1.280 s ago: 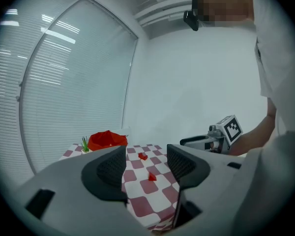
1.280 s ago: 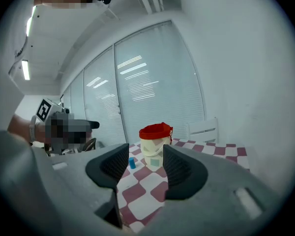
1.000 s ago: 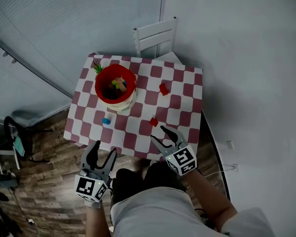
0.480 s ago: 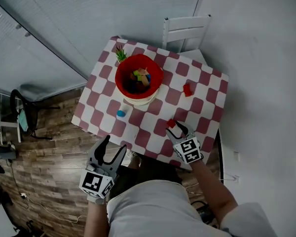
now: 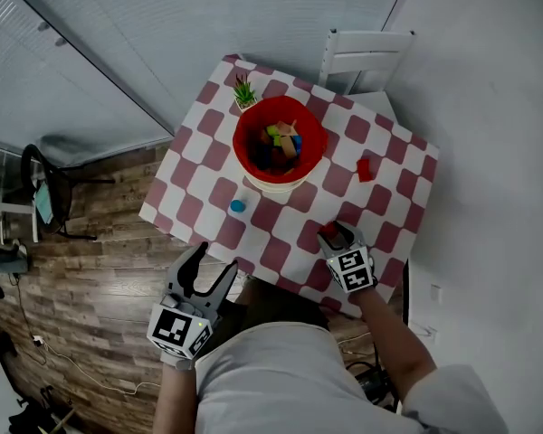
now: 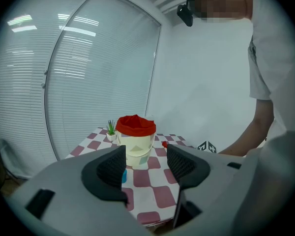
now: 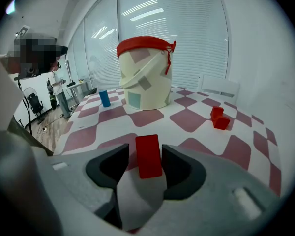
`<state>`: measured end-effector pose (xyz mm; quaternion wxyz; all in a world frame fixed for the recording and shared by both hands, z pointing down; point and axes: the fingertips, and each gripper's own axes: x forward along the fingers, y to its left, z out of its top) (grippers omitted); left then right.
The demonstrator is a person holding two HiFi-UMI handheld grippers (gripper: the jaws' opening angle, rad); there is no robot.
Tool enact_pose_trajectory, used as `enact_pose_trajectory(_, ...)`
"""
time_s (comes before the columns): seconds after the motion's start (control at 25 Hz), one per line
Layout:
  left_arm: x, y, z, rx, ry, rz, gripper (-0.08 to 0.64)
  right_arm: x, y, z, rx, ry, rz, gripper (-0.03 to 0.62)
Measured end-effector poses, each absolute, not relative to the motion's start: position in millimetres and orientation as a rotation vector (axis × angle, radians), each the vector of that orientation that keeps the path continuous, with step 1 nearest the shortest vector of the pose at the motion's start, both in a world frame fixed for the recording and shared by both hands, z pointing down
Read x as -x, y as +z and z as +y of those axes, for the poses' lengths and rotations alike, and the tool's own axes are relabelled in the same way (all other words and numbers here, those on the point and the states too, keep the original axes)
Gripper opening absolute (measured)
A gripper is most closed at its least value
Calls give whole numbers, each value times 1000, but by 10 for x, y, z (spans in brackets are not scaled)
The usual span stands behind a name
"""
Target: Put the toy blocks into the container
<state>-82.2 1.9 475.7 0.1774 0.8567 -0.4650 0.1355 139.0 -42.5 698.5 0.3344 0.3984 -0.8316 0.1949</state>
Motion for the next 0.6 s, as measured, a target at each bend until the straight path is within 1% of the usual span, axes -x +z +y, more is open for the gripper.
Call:
enact_pose_trajectory(0.16, 883, 4822, 25, -2409, 365, -1316, 241, -1418, 7025, -448, -1061, 523, -2150, 193)
enact_pose_trajectory(0.24, 900, 4815, 7, -2402, 361, -1316, 241, -1431, 7024, -458, -1073, 525, -2142, 167)
enact_pose_trajectory(0.32, 910, 4810, -16, -2398, 355, -1313, 241, -1444, 7010, -471, -1087, 540, -2137, 158)
enact_pose_trajectory(0.6, 921, 4810, -53, -2413, 322, -1297, 241, -1372, 6736, -572, -1115, 546, -2169, 155)
